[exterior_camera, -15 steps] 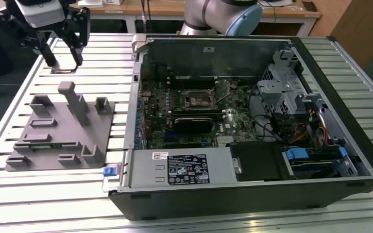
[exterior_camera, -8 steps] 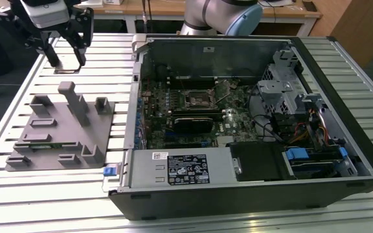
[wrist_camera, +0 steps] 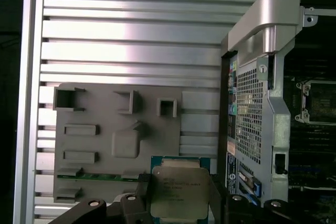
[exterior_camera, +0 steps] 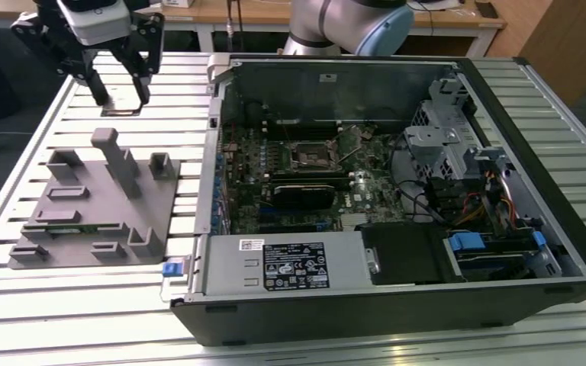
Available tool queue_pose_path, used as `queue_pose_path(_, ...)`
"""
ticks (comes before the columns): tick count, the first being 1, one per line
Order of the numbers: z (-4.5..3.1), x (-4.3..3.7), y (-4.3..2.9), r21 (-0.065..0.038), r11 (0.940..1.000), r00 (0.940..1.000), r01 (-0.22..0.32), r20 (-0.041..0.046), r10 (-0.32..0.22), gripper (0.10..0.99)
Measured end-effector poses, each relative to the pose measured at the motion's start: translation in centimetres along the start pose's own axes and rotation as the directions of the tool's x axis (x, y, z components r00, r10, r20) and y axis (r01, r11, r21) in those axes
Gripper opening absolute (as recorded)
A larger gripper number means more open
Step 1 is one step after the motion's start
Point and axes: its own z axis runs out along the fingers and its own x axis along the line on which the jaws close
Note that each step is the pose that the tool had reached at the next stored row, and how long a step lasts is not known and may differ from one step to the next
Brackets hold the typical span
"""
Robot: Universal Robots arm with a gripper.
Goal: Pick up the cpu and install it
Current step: 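Pick up the cpu and move it towards the insertion slot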
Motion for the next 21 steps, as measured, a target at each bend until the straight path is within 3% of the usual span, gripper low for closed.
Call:
queue_pose_path(6,0.1,-1.89,0.12,0.0,1.0,1.0,0.0,0.0,0.0,0.529)
queue_pose_path(21,0.34,-4.69,0.39,0.0,1.0,1.0,0.0,-0.0001,0.0,0.529)
